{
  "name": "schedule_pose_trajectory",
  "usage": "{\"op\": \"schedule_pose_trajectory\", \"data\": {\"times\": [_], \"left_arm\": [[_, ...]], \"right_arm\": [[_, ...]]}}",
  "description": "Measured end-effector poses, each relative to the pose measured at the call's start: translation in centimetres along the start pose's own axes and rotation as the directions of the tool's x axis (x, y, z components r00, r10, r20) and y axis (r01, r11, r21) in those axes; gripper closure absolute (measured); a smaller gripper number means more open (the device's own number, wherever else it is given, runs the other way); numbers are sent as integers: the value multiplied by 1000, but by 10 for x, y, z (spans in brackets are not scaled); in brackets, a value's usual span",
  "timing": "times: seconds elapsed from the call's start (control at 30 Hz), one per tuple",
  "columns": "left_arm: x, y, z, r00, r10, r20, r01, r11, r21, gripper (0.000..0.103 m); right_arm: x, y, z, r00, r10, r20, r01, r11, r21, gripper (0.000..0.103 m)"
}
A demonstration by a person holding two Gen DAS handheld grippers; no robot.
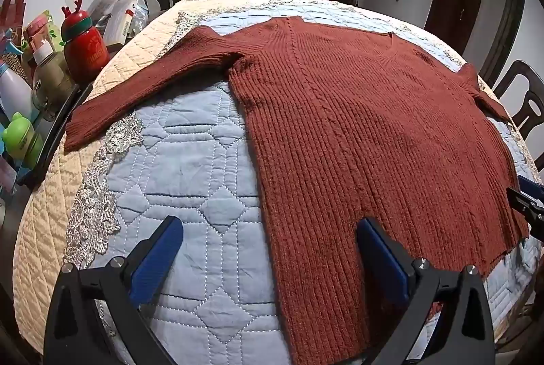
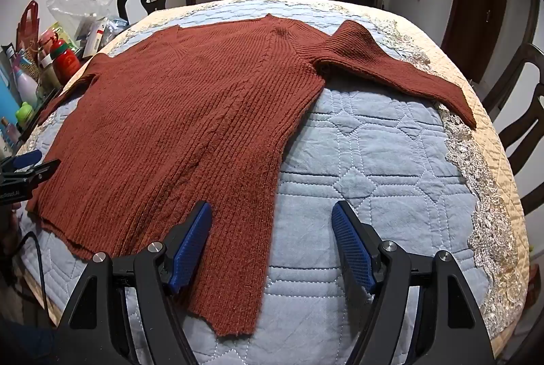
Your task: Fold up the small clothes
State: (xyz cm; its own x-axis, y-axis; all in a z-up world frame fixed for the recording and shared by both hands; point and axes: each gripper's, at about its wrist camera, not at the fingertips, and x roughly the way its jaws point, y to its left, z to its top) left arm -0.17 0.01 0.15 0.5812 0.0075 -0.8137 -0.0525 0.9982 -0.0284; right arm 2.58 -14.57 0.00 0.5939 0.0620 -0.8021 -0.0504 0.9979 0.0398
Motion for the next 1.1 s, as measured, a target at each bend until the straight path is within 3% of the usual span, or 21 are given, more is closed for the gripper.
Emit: {"op": "schedule_pose_trajectory", "data": {"times": [1.1], "left_arm": [[0,3,-1,1000,1,2,-1,1000,0,0]], "right_arm": [[-1,0,0,1000,0,1,0,1000,-2,30]]}}
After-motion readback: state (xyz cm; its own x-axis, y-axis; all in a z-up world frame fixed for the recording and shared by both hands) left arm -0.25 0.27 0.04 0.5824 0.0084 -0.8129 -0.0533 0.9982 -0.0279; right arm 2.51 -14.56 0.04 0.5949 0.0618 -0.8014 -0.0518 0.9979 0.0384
